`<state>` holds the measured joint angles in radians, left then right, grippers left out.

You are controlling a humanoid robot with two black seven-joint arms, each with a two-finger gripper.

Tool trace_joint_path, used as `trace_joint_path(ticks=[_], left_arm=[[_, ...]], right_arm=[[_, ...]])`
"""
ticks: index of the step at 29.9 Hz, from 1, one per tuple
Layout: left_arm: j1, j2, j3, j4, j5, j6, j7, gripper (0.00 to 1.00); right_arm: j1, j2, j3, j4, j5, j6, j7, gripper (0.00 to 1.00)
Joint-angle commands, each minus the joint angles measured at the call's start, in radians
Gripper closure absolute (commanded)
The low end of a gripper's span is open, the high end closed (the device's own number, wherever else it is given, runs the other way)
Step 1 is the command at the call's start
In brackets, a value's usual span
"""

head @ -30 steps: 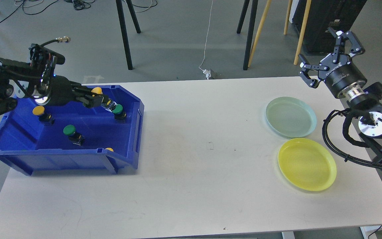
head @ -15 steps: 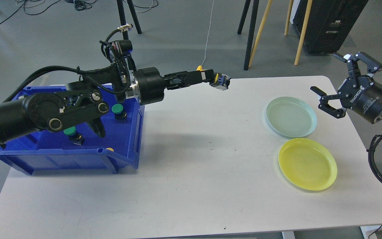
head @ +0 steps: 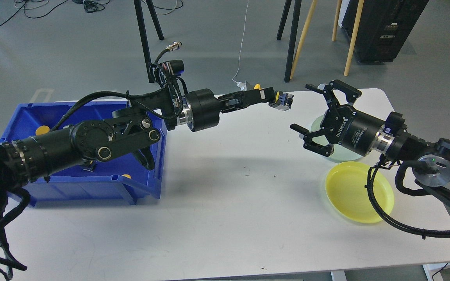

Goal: Pass button and place on color plate
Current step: 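Close the right gripper on the yellow button held by the left gripper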

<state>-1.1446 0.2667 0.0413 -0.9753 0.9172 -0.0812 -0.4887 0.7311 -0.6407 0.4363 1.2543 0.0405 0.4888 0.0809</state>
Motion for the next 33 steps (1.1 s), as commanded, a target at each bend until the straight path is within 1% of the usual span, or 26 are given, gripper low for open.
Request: trace_joint_path(ticks=[1, 11, 14, 15, 21, 23, 26, 32, 33], left_arm=[[0.002, 0.0, 0.0, 0.0, 0.0, 0.0, 0.0, 0.95], [0.017, 0.003, -0.015, 0.0, -0.001, 0.0, 0.0, 0.95], [0.019, 0.003, -0.015, 0.0, -0.001, 0.0, 0.0, 0.95], [0.019, 0.005, -0.015, 0.0, -0.001, 0.0, 0.0, 0.95], [0.019, 0.005, -0.015, 0.0, -0.001, 0.0, 0.0, 0.95], [0.019, 0.005, -0.015, 0.0, 0.0, 0.0, 0.0, 0.95], [0.019, 0.006, -0.015, 0.0, -0.001, 0.0, 0.0, 0.95], [0.02, 0.006, -0.017, 0.0, -0.001, 0.001, 0.0, 0.95], [0.02, 0.008, -0.017, 0.0, -0.001, 0.0, 0.0, 0.95]], right_arm=[[0.039, 0.036, -0.031, -0.004, 0.01, 0.0, 0.002, 0.0], [0.028, 0.056, -0.013, -0.012, 0.033, 0.0, 0.011, 0.02], [0.028, 0.058, -0.011, -0.012, 0.064, 0.0, 0.011, 0.05], [0.03, 0.059, -0.011, -0.015, 0.064, 0.0, 0.013, 0.08], [0.036, 0.085, -0.016, -0.019, 0.064, 0.0, 0.011, 0.35], [0.037, 0.092, -0.016, -0.021, 0.064, 0.0, 0.011, 0.5], [0.037, 0.095, -0.014, -0.021, 0.064, 0.0, 0.01, 0.79], [0.034, 0.099, -0.005, -0.019, 0.065, -0.024, 0.01, 0.97], [0.034, 0.099, -0.001, -0.019, 0.065, -0.03, 0.01, 0.98]])
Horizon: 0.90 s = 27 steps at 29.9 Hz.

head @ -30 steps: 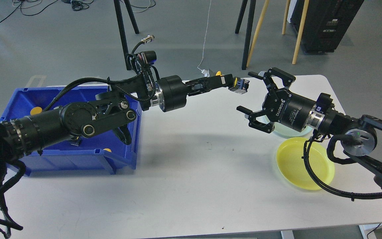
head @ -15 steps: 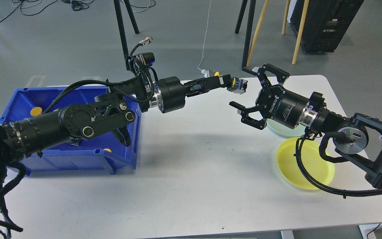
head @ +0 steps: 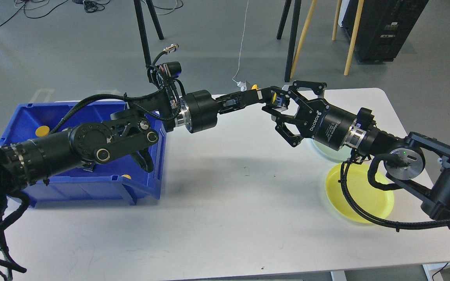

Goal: Pass button and place on color plate
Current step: 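Close the right gripper on the yellow button held by the left gripper, then carry the yellow button with the right gripper over the yellow plate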

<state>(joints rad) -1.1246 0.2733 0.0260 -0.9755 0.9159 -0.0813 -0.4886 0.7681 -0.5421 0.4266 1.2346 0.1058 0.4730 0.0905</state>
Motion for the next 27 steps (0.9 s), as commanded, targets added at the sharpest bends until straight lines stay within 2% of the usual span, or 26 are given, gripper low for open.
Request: trace_joint_path(ticks=[1, 6, 7, 9, 13, 18, 21, 25, 27], left_arm=[[0.0, 0.001, -0.001, 0.0, 0.0, 0.0, 0.0, 0.95], [0.026, 0.001, -0.035, 0.0, 0.001, 0.001, 0.0, 0.92], [0.028, 0.001, -0.041, 0.0, 0.001, 0.001, 0.0, 0.87], [0.035, -0.002, -0.061, 0.0, -0.002, 0.001, 0.0, 0.61], [0.078, -0.002, -0.115, 0.0, 0.0, 0.001, 0.0, 0.43], [0.114, 0.0, -0.169, 0.0, 0.0, -0.002, 0.0, 0.35], [0.12, 0.001, -0.192, 0.004, -0.002, -0.002, 0.0, 0.3], [0.14, 0.036, -0.21, 0.014, 0.0, -0.002, 0.0, 0.25], [0.14, 0.082, -0.219, 0.011, 0.0, -0.003, 0.0, 0.24]], right_arm=[[-0.004, 0.002, 0.012, 0.0, 0.0, -0.02, 0.0, 0.99], [-0.006, 0.002, 0.014, 0.002, 0.003, -0.045, 0.0, 0.99], [-0.006, 0.002, 0.014, 0.002, 0.003, -0.048, 0.0, 0.99], [-0.006, 0.002, 0.015, 0.002, 0.003, -0.056, 0.0, 0.99], [-0.009, 0.002, 0.018, 0.002, 0.003, -0.063, 0.0, 0.99], [-0.03, -0.013, 0.034, 0.005, 0.003, -0.079, -0.002, 0.99], [-0.104, -0.03, 0.098, 0.013, 0.011, -0.097, -0.002, 0.99], [-0.326, -0.068, 0.298, 0.023, 0.047, -0.143, -0.003, 0.99], [-0.459, -0.068, 0.42, 0.034, 0.103, -0.201, -0.005, 0.99]])
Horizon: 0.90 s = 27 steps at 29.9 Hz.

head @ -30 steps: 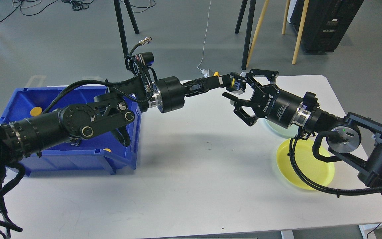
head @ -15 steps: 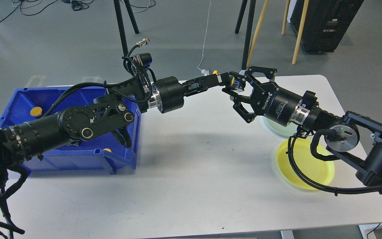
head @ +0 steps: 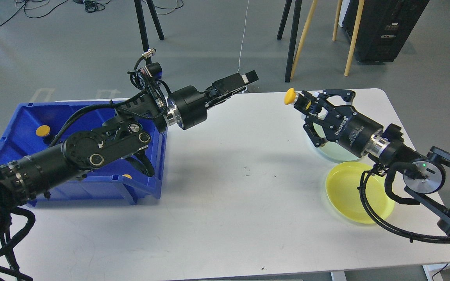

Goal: Pass button and place on color plate
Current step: 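Carry the yellow button with the right gripper over the yellow plate, then release the button onto the yellow plate and raise the right gripper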

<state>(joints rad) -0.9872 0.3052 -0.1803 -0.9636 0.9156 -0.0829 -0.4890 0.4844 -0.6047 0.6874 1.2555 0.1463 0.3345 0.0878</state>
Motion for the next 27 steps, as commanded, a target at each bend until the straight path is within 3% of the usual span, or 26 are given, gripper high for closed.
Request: trace_joint_path(ticks=[1, 5, 10, 14, 15, 18, 27], left_arm=[[0.001, 0.075, -0.013, -0.007, 0.002, -0.003, 0.0, 0.24], [-0.016, 0.176, 0.007, -0.021, 0.023, -0.036, 0.0, 0.22], [-0.122, 0.408, 0.085, -0.046, 0.259, -0.328, 0.0, 0.2], [-0.156, 0.503, 0.111, 0.0, 0.585, -0.379, 0.0, 0.16], [-0.157, 0.515, 0.126, 0.026, 0.688, -0.394, 0.0, 0.16], [-0.151, 0.526, 0.151, 0.104, 0.914, -0.406, 0.0, 0.15], [-0.087, 0.52, 0.185, 0.174, 0.959, -0.406, 0.0, 0.15]], right_arm=[[-0.238, -0.006, 0.211, 0.022, 0.096, -0.102, -0.002, 0.99], [-0.409, -0.004, 0.288, 0.051, 0.185, -0.259, -0.008, 0.99], [-0.497, 0.01, 0.276, 0.055, 0.196, -0.319, -0.022, 0.96], [-0.52, 0.029, 0.28, 0.053, 0.196, -0.318, -0.022, 0.64], [-0.52, 0.037, 0.284, 0.055, 0.196, -0.318, -0.022, 0.52], [-0.518, 0.048, 0.296, 0.059, 0.197, -0.308, -0.02, 0.0], [-0.439, 0.031, 0.437, 0.087, 0.196, -0.238, -0.025, 0.0]])
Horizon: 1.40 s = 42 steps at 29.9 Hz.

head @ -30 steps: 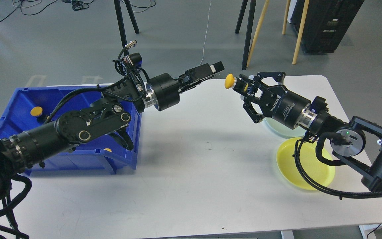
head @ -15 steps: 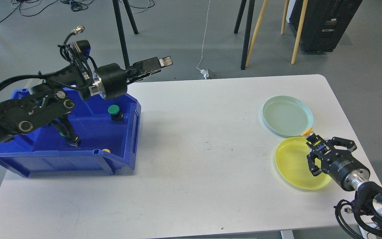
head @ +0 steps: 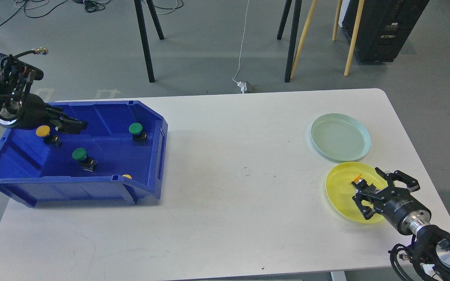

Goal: Pass button and place on color plate
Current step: 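Release the button onto the yellow plate and raise the right gripper, then grasp a green button in the blue bin with the left gripper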

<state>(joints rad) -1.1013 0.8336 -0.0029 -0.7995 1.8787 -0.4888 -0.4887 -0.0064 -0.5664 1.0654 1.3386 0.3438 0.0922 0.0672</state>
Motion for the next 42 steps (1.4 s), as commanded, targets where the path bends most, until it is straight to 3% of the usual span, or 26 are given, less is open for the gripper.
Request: trace_joint_path(ticks=[1, 7, 19, 31, 36, 42], left_arm=[[0.044, -0.011, 0.004, 0.016, -0.006, 0.0, 0.0, 0.15], [0.097, -0.047, -0.008, 0.025, -0.039, 0.0, 0.0, 0.15], [0.129, -0.151, 0.004, 0.183, -0.101, 0.013, 0.0, 0.14], [0.143, -0.179, 0.001, 0.221, -0.105, 0.041, 0.0, 0.15], [0.155, -0.177, 0.004, 0.221, -0.104, 0.075, 0.0, 0.25], [0.169, -0.18, 0.006, 0.246, -0.104, 0.078, 0.0, 0.29]], right_arm=[[0.077, -0.009, 0.074, 0.004, -0.003, 0.004, -0.007, 0.0], [0.203, -0.067, 0.085, -0.004, -0.008, -0.002, -0.046, 0.0], [0.184, -0.067, 0.082, 0.002, -0.008, -0.003, -0.046, 0.0], [0.161, -0.063, 0.081, 0.007, -0.005, 0.0, -0.044, 0.0], [0.152, -0.063, 0.082, 0.01, -0.005, 0.001, -0.044, 0.0], [0.148, -0.063, 0.084, 0.01, -0.005, 0.003, -0.044, 0.0]])
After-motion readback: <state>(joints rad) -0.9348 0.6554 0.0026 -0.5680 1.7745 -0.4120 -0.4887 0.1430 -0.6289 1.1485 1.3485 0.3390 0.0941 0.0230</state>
